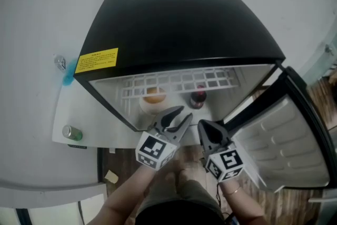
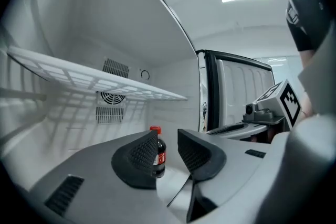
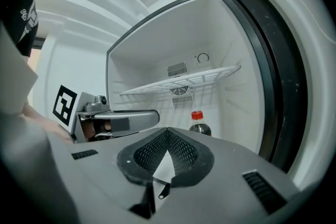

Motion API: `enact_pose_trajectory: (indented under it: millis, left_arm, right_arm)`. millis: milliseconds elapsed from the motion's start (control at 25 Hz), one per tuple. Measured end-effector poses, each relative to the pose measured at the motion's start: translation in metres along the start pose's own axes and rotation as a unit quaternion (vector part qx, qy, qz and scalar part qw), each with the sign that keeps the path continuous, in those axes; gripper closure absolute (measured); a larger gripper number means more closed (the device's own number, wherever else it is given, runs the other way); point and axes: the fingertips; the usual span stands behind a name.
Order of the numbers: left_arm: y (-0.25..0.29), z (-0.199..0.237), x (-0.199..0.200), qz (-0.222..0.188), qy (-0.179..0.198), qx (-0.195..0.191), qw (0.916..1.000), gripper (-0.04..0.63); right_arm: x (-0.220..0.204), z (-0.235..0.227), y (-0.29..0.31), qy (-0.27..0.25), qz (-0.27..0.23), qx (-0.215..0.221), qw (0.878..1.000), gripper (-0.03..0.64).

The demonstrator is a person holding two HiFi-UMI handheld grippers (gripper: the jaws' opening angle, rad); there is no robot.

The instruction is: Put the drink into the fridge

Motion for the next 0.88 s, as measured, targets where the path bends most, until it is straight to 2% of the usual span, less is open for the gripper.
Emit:
enact_pose_trajectory:
  millis: [80, 200, 520, 880]
  left_arm:
    - [-0.007, -0.004, 0.006, -0.009, -0.001, 0.007, 0.9999, 0.528]
    - [-0.014, -0.007, 0.009, -0.012, 0.000, 0.012, 0.9998, 0.585]
    - [-0.037, -0.016, 0.005, -0.007, -0.042, 0.020, 0.9989, 0.589]
    - [-0.036, -0.028, 0.002, 0.000, -0.050, 0.012, 0.9987, 0.589]
  right_arm:
    - [0.004, 0.004, -0.003, -0.002, -0.002, 0.009, 1.000, 0.607]
    - [0.009, 0.006, -0.004, -0.009, -0.007, 0.015, 1.000, 0.607]
    - [0.022, 0.008, -0.007, -0.025, -0.018, 0.027, 0.999, 0.608]
    - [0.026, 0.015, -0.010, -0.059, -0.010, 0.050, 0.997, 0.607]
Point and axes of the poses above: the fingertips, and each gripper's own axes: y forward along the fingers, z to its left, x out of its top, and after that the axes turned 14 degrees about -x, right-handed
